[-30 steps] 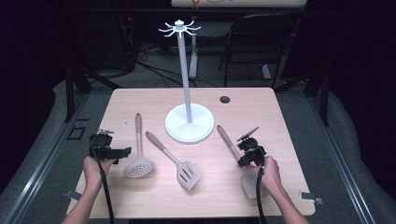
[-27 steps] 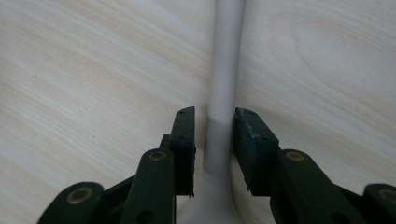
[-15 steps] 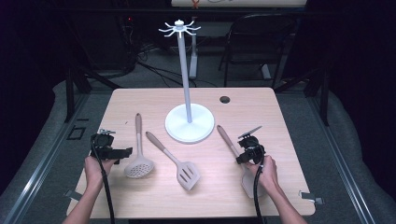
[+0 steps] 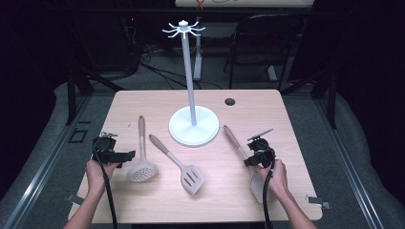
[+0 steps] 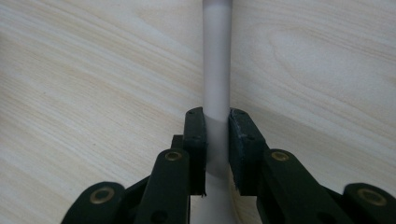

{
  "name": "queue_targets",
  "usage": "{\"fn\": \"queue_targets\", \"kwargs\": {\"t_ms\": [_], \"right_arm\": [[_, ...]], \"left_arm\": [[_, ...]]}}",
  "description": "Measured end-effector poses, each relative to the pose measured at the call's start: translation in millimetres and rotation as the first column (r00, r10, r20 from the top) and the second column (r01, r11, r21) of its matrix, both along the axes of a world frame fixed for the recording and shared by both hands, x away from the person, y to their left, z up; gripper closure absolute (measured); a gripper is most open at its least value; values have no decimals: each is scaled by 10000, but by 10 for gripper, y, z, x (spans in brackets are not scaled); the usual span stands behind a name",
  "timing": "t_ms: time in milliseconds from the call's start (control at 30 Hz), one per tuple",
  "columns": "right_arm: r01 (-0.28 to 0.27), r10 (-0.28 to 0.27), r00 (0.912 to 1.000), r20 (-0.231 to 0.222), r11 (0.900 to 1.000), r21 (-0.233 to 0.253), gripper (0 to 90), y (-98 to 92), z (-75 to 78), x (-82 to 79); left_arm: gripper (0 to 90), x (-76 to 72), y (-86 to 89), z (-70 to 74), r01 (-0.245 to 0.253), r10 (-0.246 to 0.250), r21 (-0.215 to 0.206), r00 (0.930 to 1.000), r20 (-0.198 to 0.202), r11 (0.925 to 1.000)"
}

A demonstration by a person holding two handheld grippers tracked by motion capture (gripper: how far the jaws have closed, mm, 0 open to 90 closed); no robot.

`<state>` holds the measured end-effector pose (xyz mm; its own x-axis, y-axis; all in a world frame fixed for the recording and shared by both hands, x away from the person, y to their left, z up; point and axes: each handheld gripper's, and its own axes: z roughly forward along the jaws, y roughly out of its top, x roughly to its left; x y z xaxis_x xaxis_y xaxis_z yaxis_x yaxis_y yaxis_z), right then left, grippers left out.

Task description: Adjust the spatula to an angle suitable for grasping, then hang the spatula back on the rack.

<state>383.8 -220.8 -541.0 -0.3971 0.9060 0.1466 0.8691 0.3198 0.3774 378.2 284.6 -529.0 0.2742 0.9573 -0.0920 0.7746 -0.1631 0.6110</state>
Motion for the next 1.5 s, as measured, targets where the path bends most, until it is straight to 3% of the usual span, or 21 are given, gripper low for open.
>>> {"fn": "queue_targets", "kwargs": {"t_ms": [133, 333, 700, 833, 1000, 1300, 1367, 1500], "right_arm": [[-347, 345, 9984, 441, 9994, 38, 786, 44, 85, -61], [-543, 527, 9961, 701, 9983, 218, 786, 95, 170, -123], [-1042, 1001, 9841, 1464, 9943, 203, 786, 208, 326, -212], [-1211, 1161, 9793, 1659, 9924, 200, 786, 264, 371, -242], [-1604, 1547, 9691, 1920, 9869, 147, 786, 391, 451, -305], [-1989, 1915, 9559, 2227, 9800, 109, 785, 547, 516, -356], [-2141, 2109, 9511, 2256, 9768, -106, 786, 587, 526, -360], [-2174, 2100, 9494, 2335, 9761, 57, 785, 650, 525, -367]], "left_arm": [[62, 0, -7, 10, 35, -35, -7, 10000, 51, 10000], [61, -10, -28, 22, 63, -63, 17, 10000, 74, 10000], [39, -65, -127, 135, 276, -243, -903, 9990, 379, 9955], [29, -75, -215, 203, 521, -448, -1333, 9973, 575, 9897], [28, -127, -432, 331, 905, -750, -1304, 9901, 1189, 9873], [0, -144, -759, 349, 1782, -1628, -1357, 9797, 1169, 9746], [0, -137, -858, 342, 1992, -1830, -1430, 9759, 1186, 9695], [0, -134, -944, 339, 2091, -1909, -1488, 9732, 1280, 9665]]}}
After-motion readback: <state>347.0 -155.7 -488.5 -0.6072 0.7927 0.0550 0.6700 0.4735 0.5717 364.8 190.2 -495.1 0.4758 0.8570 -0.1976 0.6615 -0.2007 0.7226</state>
